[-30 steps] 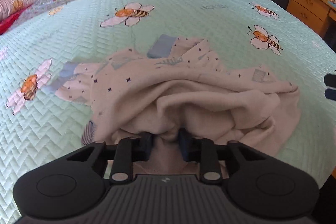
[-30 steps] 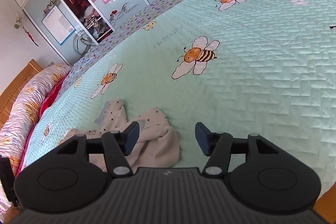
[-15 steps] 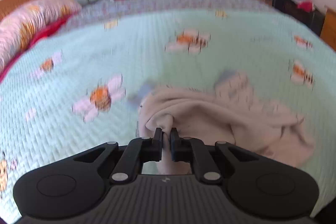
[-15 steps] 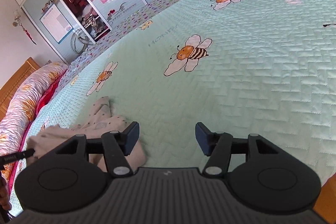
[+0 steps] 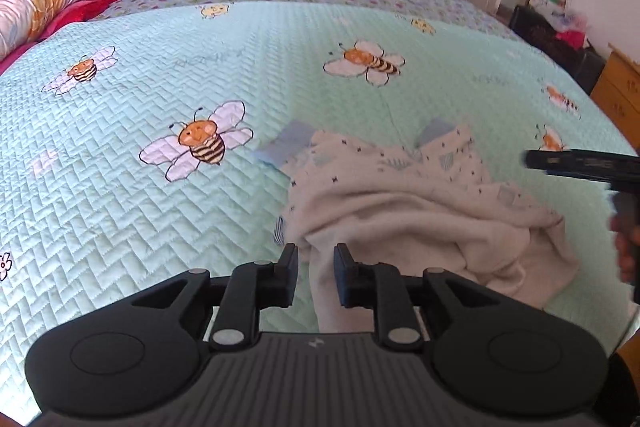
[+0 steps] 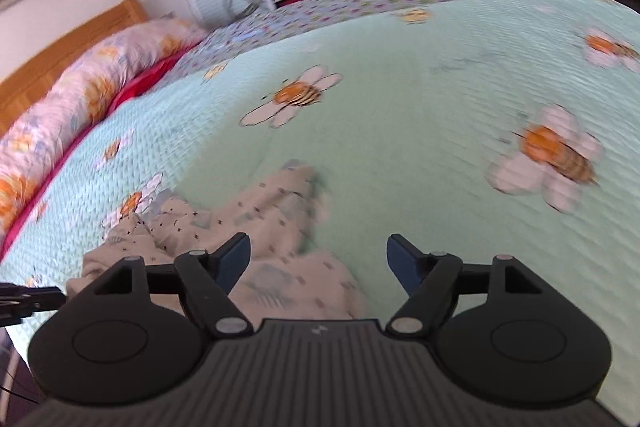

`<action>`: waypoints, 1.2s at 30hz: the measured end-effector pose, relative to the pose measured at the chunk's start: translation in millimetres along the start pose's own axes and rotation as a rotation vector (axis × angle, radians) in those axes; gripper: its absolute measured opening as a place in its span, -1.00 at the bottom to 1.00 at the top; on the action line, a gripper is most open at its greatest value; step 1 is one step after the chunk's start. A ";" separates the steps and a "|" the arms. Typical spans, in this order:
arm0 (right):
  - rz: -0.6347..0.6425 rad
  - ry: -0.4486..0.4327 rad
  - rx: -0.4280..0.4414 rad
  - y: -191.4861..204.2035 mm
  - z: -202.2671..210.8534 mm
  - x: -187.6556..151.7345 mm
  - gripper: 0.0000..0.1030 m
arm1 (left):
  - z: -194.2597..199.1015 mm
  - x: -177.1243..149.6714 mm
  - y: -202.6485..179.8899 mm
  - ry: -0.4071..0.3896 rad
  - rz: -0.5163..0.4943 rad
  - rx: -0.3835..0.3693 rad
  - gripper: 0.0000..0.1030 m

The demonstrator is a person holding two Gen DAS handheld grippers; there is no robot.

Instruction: Fold clothes

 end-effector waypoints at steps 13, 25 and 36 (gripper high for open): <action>0.132 -0.075 -0.041 36.0 -29.7 11.9 -0.95 | -14.2 -2.2 13.2 0.024 0.019 -0.018 -0.46; -0.091 -0.176 -0.315 -64.4 37.5 -1.5 -0.60 | -21.9 -3.4 -15.3 0.043 -0.045 -0.068 -0.40; 0.303 -0.100 -0.028 44.1 29.6 -69.0 0.48 | -36.4 -12.3 -41.4 0.091 -0.156 -0.113 -0.29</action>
Point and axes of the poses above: each gripper's, at about its wrist camera, not at the fingertips, and z roughly against the way its jaws point, y to its left, x to its top, the point moved 1 cm from there along -z, roughly the way its jaws point, and after that the axes turned 11 degrees about y, right-handed, at the moved point
